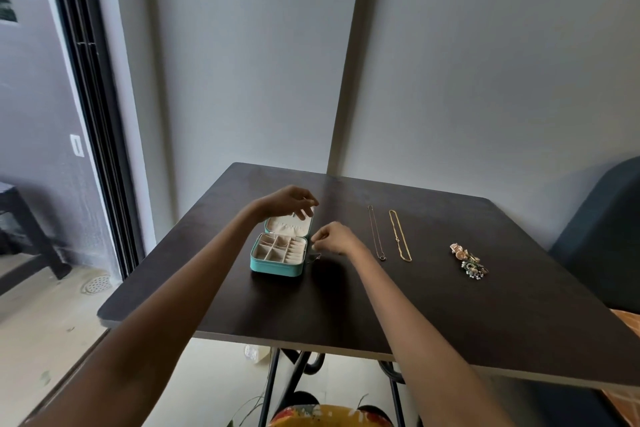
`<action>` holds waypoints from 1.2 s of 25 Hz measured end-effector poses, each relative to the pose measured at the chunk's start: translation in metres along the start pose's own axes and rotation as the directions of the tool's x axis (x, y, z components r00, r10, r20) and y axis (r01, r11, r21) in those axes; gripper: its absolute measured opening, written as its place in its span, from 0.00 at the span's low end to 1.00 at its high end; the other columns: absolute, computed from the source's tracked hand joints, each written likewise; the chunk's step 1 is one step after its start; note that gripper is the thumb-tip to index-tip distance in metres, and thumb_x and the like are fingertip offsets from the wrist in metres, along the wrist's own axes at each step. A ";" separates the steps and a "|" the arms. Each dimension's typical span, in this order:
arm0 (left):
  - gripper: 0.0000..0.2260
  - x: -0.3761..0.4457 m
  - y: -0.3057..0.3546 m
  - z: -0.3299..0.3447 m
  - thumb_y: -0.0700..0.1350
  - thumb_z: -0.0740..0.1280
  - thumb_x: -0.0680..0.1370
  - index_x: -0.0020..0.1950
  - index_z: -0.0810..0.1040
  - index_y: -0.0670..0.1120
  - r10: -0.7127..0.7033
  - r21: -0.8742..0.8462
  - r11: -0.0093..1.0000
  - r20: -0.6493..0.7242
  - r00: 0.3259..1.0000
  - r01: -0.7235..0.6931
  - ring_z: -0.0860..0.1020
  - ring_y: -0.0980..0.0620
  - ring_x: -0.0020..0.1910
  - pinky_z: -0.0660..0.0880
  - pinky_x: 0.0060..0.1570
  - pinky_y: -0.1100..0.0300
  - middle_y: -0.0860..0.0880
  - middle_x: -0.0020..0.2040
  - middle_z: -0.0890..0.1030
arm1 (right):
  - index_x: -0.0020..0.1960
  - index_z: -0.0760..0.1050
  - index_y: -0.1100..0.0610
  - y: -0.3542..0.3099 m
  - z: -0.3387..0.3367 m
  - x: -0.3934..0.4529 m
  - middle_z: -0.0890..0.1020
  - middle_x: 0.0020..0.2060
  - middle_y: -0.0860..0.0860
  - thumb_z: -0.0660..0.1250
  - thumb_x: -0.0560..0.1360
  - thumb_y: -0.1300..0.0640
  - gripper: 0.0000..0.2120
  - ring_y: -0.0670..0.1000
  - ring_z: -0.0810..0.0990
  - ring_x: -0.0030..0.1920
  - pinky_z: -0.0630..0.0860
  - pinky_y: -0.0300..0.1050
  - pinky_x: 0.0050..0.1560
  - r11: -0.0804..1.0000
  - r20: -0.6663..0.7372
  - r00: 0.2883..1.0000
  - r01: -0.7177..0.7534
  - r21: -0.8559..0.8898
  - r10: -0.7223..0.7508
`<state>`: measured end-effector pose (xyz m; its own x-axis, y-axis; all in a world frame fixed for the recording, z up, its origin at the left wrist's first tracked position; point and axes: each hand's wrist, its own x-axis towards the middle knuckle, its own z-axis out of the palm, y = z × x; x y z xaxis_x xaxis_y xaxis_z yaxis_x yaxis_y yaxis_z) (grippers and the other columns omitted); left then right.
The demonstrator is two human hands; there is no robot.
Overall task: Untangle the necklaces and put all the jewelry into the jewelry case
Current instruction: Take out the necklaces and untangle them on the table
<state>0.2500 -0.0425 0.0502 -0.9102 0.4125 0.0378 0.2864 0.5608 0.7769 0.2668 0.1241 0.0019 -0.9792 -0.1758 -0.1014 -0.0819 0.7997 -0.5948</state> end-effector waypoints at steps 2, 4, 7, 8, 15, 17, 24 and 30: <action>0.11 0.000 -0.004 0.005 0.39 0.59 0.81 0.60 0.75 0.36 -0.026 0.022 0.999 0.005 1.000 0.026 0.77 0.53 0.37 0.69 0.30 0.73 0.42 0.47 0.79 | 0.51 0.82 0.53 0.004 0.010 0.002 0.84 0.49 0.51 0.71 0.70 0.57 0.10 0.47 0.81 0.46 0.76 0.42 0.52 0.999 0.030 0.999 -0.033 -0.032 0.034; 0.11 0.002 -0.008 0.007 0.38 0.59 0.81 0.59 0.75 0.36 -0.038 0.006 0.999 0.002 0.999 0.038 0.78 0.52 0.37 0.71 0.31 0.72 0.42 0.46 0.79 | 0.51 0.82 0.50 0.008 0.016 0.003 0.85 0.48 0.50 0.70 0.71 0.55 0.09 0.48 0.82 0.49 0.76 0.43 0.54 0.996 -0.016 0.999 -0.048 -0.074 0.047; 0.09 0.004 -0.011 0.005 0.39 0.59 0.81 0.58 0.76 0.40 -0.049 0.007 0.999 -0.002 0.999 0.049 0.78 0.51 0.39 0.71 0.38 0.66 0.44 0.47 0.80 | 0.48 0.82 0.49 0.012 0.024 0.000 0.84 0.46 0.47 0.68 0.71 0.53 0.07 0.48 0.80 0.50 0.74 0.43 0.53 0.994 -0.137 0.990 -0.037 -0.105 0.023; 0.10 0.004 -0.010 0.004 0.40 0.59 0.81 0.58 0.76 0.40 -0.049 0.016 0.999 -0.002 0.999 0.049 0.78 0.52 0.39 0.70 0.38 0.65 0.44 0.47 0.80 | 0.46 0.83 0.50 0.013 0.025 0.000 0.84 0.45 0.48 0.68 0.71 0.53 0.06 0.47 0.80 0.48 0.74 0.43 0.52 0.999 -0.158 0.987 -0.020 -0.049 0.012; 0.17 0.005 0.006 -0.003 0.48 0.54 0.83 0.58 0.75 0.38 0.041 -0.155 0.987 0.029 0.999 -0.036 0.81 0.49 0.42 0.75 0.47 0.59 0.42 0.47 0.81 | 0.41 0.78 0.55 -0.026 -0.036 -0.006 0.82 0.37 0.49 0.65 0.76 0.56 0.06 0.45 0.78 0.36 0.71 0.38 0.41 0.785 -0.123 0.989 0.143 0.602 -0.086; 0.20 0.006 0.015 -0.008 0.52 0.52 0.83 0.57 0.75 0.38 0.071 -0.259 0.964 0.043 0.997 -0.057 0.81 0.47 0.39 0.77 0.47 0.56 0.41 0.42 0.81 | 0.42 0.78 0.57 -0.041 -0.054 -0.009 0.81 0.37 0.51 0.64 0.76 0.58 0.06 0.47 0.78 0.36 0.73 0.40 0.42 0.700 -0.113 0.989 0.148 0.699 -0.097; 0.19 0.009 0.049 -0.038 0.53 0.56 0.81 0.45 0.77 0.40 0.107 -0.350 0.929 -0.068 0.992 -0.124 0.67 0.54 0.28 0.76 0.36 0.62 0.49 0.29 0.63 | 0.38 0.72 0.59 -0.062 -0.092 -0.026 0.76 0.30 0.51 0.60 0.75 0.62 0.08 0.48 0.75 0.33 0.77 0.42 0.41 0.252 -0.092 0.990 0.116 0.961 -0.107; 0.17 0.004 0.067 -0.048 0.52 0.58 0.81 0.35 0.66 0.45 0.132 -0.502 0.843 -0.158 0.979 -0.195 0.62 0.55 0.27 0.67 0.32 0.63 0.50 0.29 0.62 | 0.32 0.64 0.54 -0.053 -0.119 -0.033 0.64 0.21 0.47 0.60 0.76 0.58 0.13 0.45 0.62 0.22 0.66 0.37 0.27 0.188 -0.141 0.990 0.142 0.972 -0.018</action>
<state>0.2514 -0.0376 0.1326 -0.9004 0.3637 0.2388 0.2682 0.0316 0.9628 0.2817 0.1562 0.1320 -0.9940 -0.1070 0.0228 0.0260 -0.4329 -0.9010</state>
